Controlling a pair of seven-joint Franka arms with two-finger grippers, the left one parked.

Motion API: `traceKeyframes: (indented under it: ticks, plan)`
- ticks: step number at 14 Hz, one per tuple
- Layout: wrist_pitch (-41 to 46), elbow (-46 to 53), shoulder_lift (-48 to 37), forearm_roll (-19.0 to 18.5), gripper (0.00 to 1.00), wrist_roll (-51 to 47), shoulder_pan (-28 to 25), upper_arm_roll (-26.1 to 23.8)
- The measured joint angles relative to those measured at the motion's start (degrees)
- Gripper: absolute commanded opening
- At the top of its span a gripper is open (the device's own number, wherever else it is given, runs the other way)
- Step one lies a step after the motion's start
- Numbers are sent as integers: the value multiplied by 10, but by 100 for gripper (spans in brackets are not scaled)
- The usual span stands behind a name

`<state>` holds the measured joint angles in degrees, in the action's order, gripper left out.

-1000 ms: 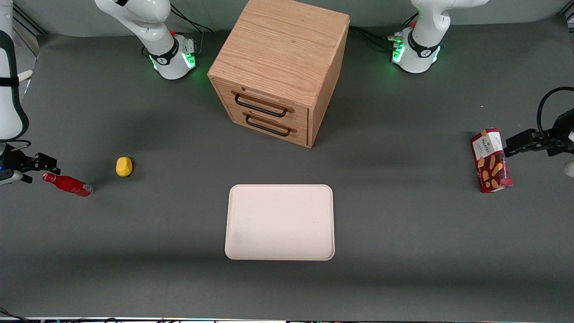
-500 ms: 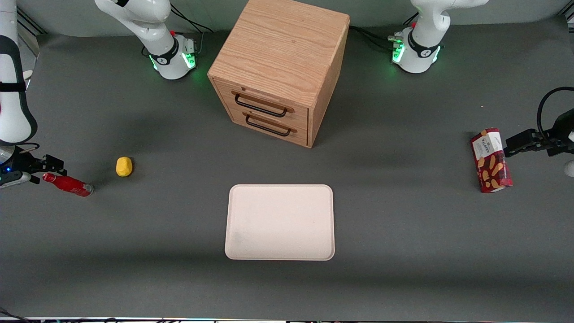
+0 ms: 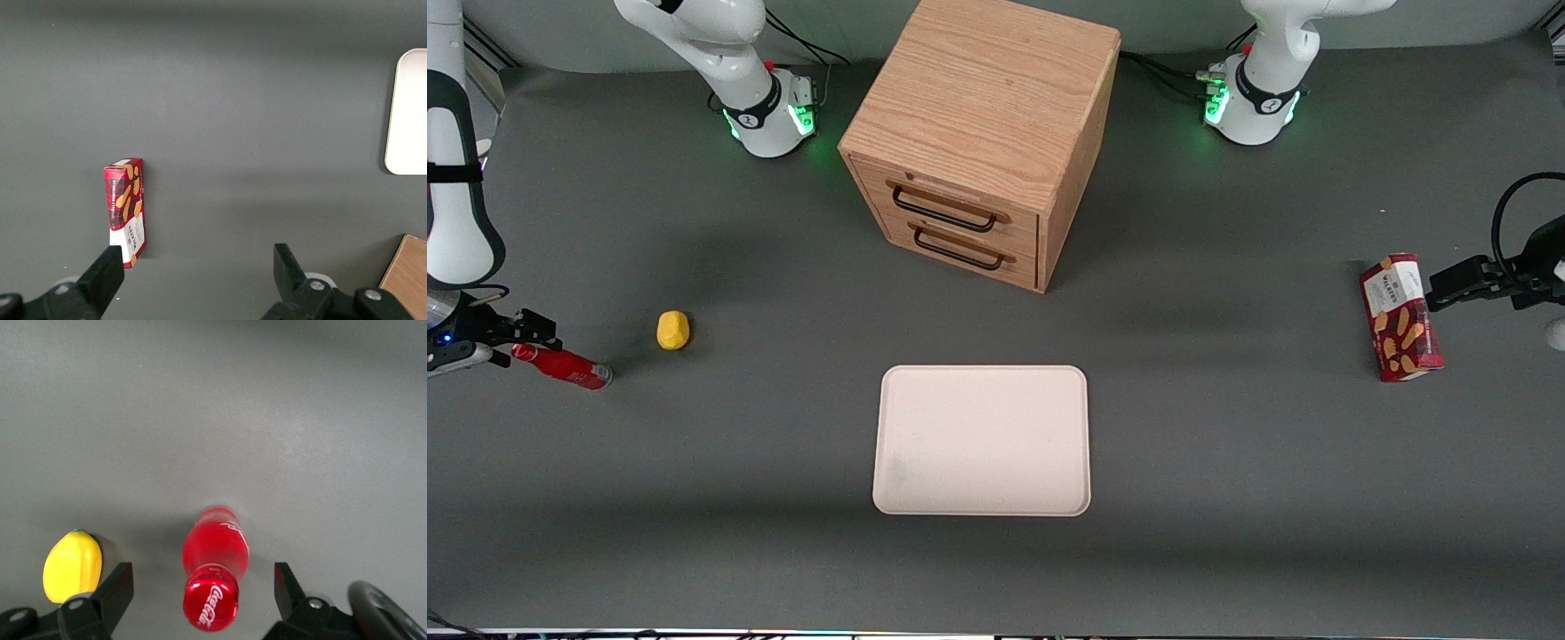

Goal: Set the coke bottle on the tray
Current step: 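Lower the open right gripper around the bottle's neck and close it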

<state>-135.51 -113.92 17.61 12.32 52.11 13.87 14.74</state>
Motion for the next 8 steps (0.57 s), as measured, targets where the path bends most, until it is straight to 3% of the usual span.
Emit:
traceKeyframes:
  ticks: [4,8]
  plan:
    - [-5,1,0,0,56,7,-2,-1]
    - [-5,3,0,0,15,19,-6,-1]
